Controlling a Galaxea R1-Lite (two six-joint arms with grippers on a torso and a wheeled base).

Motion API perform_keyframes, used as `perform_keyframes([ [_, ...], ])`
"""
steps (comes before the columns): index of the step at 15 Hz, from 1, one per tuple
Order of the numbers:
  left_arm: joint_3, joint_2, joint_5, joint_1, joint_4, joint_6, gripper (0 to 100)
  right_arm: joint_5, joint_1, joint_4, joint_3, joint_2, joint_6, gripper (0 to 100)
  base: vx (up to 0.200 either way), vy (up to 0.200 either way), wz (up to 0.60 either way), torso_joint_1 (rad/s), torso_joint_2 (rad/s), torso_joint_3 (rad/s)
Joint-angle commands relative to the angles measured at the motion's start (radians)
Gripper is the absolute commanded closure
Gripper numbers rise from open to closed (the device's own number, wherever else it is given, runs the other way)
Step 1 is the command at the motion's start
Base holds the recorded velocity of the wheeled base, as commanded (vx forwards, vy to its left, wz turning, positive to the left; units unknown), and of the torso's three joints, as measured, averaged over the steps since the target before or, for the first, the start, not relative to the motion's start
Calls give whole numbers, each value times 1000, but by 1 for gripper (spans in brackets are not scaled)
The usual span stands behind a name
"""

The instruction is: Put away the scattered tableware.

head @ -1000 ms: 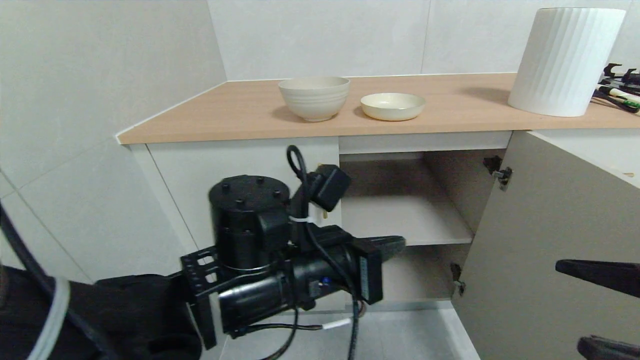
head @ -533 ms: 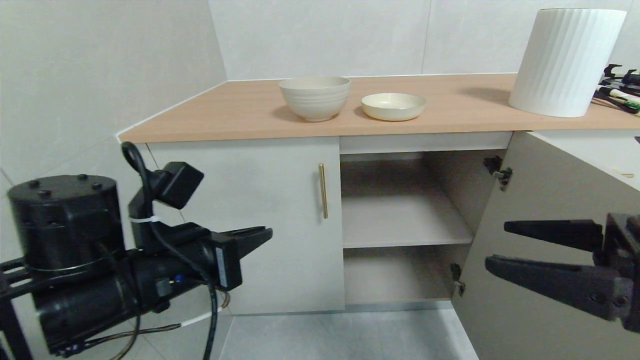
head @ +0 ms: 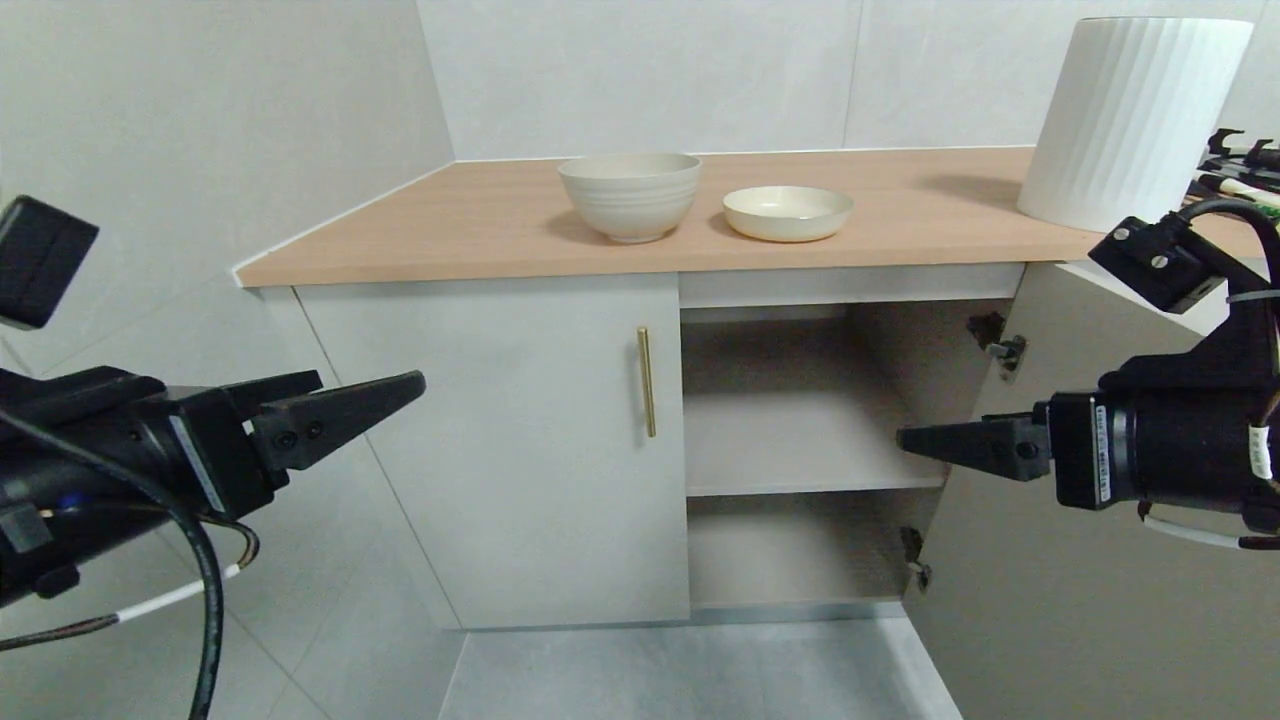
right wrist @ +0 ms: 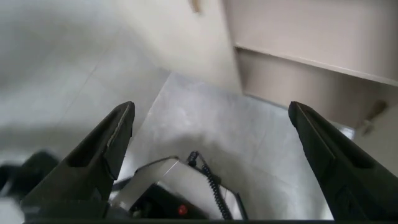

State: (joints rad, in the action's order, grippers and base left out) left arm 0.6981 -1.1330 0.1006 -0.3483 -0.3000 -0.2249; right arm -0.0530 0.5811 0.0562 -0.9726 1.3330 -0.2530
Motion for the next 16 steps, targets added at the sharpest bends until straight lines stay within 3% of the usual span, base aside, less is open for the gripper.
perform_keyframes([
  [1, 3, 12, 1, 2, -1, -1, 0, 4, -1, 1, -3, 3, -3, 0, 0, 0, 0, 0, 0, 0],
  [5, 6, 7, 1, 5, 1, -1, 0, 5, -1, 1, -2, 2, -3, 0, 0, 0, 0, 0, 0, 0],
  [16, 8, -2, 1, 6, -1, -5, 0, -30, 0, -10, 40, -51, 3, 0, 200, 0, 0, 1, 1, 2],
])
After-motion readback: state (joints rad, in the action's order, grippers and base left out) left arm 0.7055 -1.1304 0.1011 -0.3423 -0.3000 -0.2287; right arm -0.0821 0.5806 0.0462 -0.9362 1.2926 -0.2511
